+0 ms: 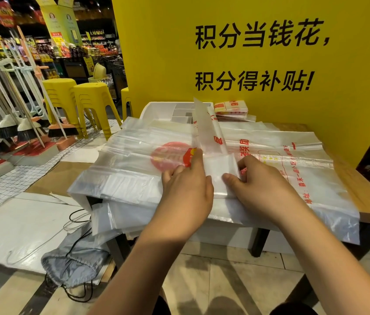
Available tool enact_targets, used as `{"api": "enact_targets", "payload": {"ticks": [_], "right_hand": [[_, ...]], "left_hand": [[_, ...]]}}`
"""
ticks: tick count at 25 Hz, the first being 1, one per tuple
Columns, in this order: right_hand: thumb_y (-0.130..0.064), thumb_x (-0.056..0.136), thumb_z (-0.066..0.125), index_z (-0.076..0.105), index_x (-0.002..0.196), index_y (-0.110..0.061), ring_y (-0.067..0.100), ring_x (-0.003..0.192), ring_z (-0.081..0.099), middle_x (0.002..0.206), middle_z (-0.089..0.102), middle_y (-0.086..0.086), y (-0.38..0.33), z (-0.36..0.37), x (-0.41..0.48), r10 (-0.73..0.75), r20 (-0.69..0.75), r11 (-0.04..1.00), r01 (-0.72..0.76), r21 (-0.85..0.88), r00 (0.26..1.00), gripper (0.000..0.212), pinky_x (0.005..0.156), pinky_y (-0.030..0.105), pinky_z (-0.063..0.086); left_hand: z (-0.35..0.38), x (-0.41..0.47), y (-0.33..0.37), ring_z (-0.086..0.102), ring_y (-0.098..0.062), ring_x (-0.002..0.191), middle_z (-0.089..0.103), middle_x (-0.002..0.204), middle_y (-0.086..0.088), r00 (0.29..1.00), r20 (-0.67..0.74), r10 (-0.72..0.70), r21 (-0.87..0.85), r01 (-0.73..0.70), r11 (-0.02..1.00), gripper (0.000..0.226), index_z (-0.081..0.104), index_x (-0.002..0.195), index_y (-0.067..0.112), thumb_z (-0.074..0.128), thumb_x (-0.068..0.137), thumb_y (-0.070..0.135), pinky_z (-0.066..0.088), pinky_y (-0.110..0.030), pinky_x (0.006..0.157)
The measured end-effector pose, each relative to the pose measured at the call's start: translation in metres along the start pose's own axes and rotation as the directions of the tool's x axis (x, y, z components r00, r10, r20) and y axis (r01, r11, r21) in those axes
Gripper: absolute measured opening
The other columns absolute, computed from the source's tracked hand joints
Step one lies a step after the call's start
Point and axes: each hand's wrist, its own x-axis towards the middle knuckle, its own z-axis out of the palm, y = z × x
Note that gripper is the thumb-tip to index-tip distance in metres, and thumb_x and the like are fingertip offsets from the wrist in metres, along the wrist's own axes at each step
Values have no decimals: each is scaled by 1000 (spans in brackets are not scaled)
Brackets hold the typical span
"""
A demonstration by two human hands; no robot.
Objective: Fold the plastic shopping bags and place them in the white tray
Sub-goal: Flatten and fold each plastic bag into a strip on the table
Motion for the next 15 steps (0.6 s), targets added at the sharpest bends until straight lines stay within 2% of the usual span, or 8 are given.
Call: {"api": "enact_targets", "payload": {"ticks": [1, 3, 5, 7, 10, 11, 13, 15], "right_hand": [[-47, 95, 53, 52, 115, -23, 28, 94, 61, 102, 66, 4, -3, 2, 0, 10, -15, 1000, -11, -25, 1000, 31, 74, 38, 49], [-43, 99, 48, 44, 130, -21, 35, 101, 61, 111, 66, 10, -7, 5, -1, -10, -53, 992, 3, -129, 999, 38, 72, 37, 46], [-39, 101, 45, 44, 129, -21, 35, 97, 61, 105, 65, 10, -10, 9, -1, -49, -88, 971, 27, -237, 995, 33, 64, 35, 38], [-38, 101, 43, 47, 123, -19, 34, 96, 60, 98, 60, 9, -12, 12, -1, -55, -111, 946, 16, -323, 992, 29, 63, 33, 32], [-39, 101, 45, 52, 120, -18, 34, 102, 59, 112, 58, 10, -14, 13, 1, -66, -162, 906, -9, -422, 985, 30, 65, 33, 30], [-38, 99, 49, 54, 120, -17, 33, 104, 58, 115, 56, 9, -11, 14, 3, -120, -183, 897, 28, -442, 976, 30, 65, 33, 30], [-32, 95, 58, 63, 114, -14, 33, 107, 58, 117, 60, 8, 1, 18, 9, -329, -163, 861, 225, -456, 930, 26, 69, 35, 37], [-33, 97, 51, 71, 108, -16, 30, 114, 59, 122, 65, 4, 16, 20, 14, -476, -95, 801, 387, -456, 874, 28, 83, 39, 44]], "left_hand": [[0, 3, 1, 51, -23, 115, 65, 116, -2, 1000, 6, 9, 76, -9, 997, 46, 33, 149, 22, 39, 104, 26, 22, -37, 104], [1, 7, 2, 50, -26, 114, 66, 117, -2, 999, 29, 32, 181, -36, 983, 35, 49, 136, 20, 39, 103, 23, 22, -38, 99], [1, 9, 4, 50, -26, 111, 67, 113, -1, 998, 43, 46, 264, -55, 963, 29, 55, 126, 20, 39, 101, 23, 22, -38, 96], [1, 10, 3, 50, -26, 108, 66, 107, -1, 996, 55, 67, 336, -82, 938, 27, 58, 118, 20, 38, 100, 25, 24, -39, 97], [6, 11, -4, 52, -30, 102, 65, 99, -6, 994, 24, 107, 403, -108, 909, 35, 67, 104, 18, 36, 95, 28, 28, -45, 97], [9, 12, -7, 53, -33, 102, 64, 99, -8, 992, 4, 127, 400, -118, 909, 38, 71, 101, 17, 37, 91, 30, 31, -47, 98], [13, 13, -15, 54, -34, 109, 63, 108, -11, 983, 5, 186, 372, -175, 912, 44, 74, 100, 15, 35, 89, 32, 33, -52, 104], [16, 15, -23, 53, -30, 123, 63, 123, -9, 967, 42, 252, 315, -252, 915, 49, 69, 109, 12, 29, 92, 34, 26, -54, 112]]}}
